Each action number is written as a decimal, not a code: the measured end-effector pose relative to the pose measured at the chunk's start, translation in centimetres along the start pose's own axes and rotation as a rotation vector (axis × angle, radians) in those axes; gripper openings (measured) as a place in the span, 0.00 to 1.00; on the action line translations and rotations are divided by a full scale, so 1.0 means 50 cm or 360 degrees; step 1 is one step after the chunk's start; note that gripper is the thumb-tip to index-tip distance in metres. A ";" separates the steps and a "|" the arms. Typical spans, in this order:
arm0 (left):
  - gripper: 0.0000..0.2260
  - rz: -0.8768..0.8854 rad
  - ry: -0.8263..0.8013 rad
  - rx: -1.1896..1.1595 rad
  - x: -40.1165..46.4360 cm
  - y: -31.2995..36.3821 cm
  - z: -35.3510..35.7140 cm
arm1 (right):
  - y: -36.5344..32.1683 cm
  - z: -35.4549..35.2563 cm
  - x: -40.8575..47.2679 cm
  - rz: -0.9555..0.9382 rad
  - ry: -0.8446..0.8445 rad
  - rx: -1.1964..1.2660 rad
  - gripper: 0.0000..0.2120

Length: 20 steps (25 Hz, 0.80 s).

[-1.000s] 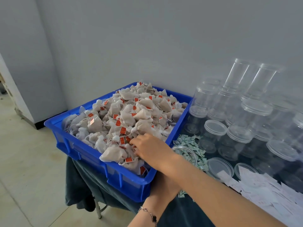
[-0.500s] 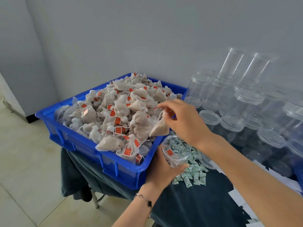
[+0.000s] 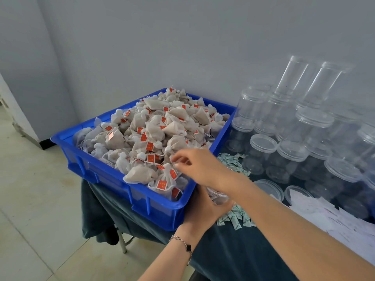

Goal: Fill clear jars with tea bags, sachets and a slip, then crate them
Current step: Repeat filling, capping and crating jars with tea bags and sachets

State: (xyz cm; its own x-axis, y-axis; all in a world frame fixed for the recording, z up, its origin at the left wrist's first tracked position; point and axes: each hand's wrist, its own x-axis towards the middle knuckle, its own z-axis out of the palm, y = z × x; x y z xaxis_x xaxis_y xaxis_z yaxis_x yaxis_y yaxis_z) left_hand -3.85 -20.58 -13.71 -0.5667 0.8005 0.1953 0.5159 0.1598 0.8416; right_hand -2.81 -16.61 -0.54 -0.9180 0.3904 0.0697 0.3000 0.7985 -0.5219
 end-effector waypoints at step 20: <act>0.50 -0.0022 -0.0014 -0.0238 0.004 -0.022 0.016 | 0.089 -0.085 -0.088 0.0344 -0.0225 -0.0705 0.13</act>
State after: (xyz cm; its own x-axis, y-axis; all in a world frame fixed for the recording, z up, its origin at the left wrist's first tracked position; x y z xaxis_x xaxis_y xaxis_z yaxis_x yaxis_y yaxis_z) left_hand -4.00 -20.13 -15.02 -0.5670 0.8040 0.1789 0.4062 0.0839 0.9099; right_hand 3.64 -12.85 0.43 -0.8399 0.5267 -0.1314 0.5398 0.8359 -0.0994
